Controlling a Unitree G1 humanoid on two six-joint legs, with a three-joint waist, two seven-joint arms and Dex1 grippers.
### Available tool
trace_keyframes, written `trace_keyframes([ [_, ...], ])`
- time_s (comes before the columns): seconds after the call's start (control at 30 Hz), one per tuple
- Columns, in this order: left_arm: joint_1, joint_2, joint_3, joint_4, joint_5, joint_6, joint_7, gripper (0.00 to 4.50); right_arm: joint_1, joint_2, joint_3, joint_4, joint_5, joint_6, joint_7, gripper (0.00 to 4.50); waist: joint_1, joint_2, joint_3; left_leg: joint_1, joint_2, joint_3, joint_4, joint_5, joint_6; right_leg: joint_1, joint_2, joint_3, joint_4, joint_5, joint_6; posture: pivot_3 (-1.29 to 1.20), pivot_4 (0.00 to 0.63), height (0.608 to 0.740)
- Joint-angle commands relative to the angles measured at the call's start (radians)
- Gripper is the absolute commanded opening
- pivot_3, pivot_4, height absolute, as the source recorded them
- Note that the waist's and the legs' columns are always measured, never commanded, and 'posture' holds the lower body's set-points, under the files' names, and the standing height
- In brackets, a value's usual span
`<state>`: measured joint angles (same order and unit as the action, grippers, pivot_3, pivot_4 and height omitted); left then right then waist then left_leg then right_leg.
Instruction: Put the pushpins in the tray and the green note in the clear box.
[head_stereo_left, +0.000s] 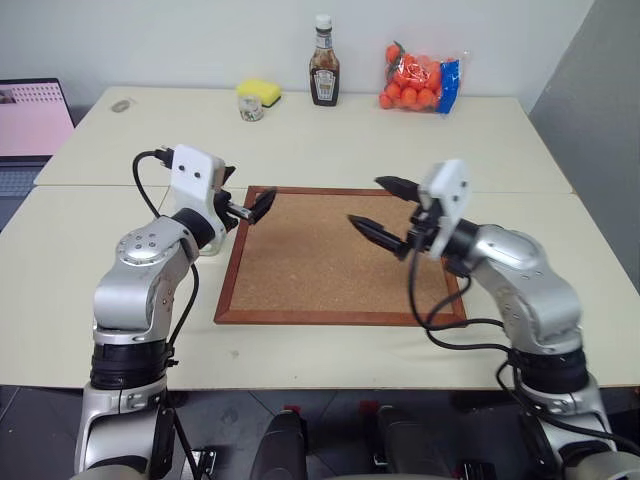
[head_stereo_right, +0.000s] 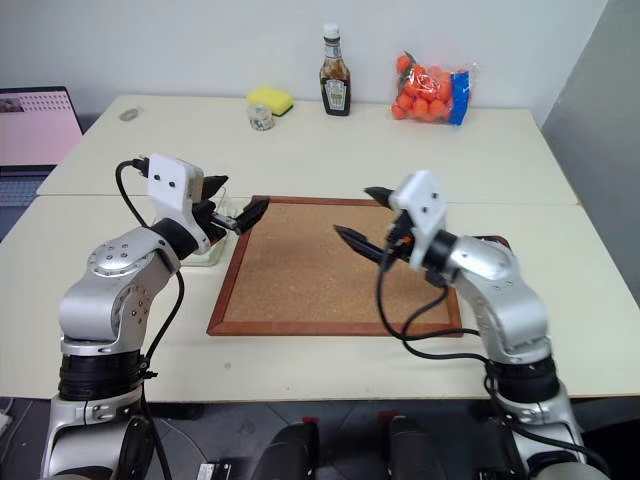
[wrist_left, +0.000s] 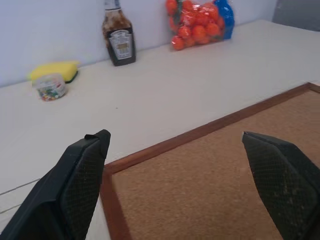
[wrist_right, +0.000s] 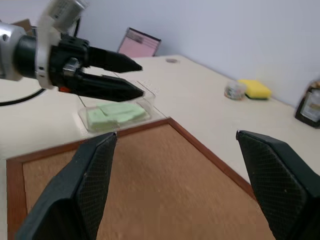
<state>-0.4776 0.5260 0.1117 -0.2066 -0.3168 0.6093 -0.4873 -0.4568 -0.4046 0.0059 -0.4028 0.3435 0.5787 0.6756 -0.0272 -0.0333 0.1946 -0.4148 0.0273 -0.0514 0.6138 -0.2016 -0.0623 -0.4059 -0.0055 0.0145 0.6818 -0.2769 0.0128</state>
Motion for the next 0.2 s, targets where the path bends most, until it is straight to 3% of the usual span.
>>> trace_keyframes([
  [0.03,0.041,0.009,-0.055,-0.076,-0.003,-0.020,-0.051,4.46,0.084,-0.030,-0.076,-0.071,0.040,-0.003,-0.015,4.06,-0.001,0.000,0.000,0.000,0.001,0.000,0.000,0.000,0.000,0.000,0.001,0.000,0.000,0.000,-0.001,0.00,0.150,0.740],
  [0.2,0.080,-0.003,-0.075,-0.063,0.020,-0.074,-0.063,4.46,0.128,-0.014,-0.083,-0.075,0.030,-0.033,-0.070,4.06,-0.010,0.000,0.000,0.003,0.003,0.001,0.000,0.001,0.001,0.000,0.005,0.002,0.001,0.000,0.001,0.00,0.150,0.740],
])
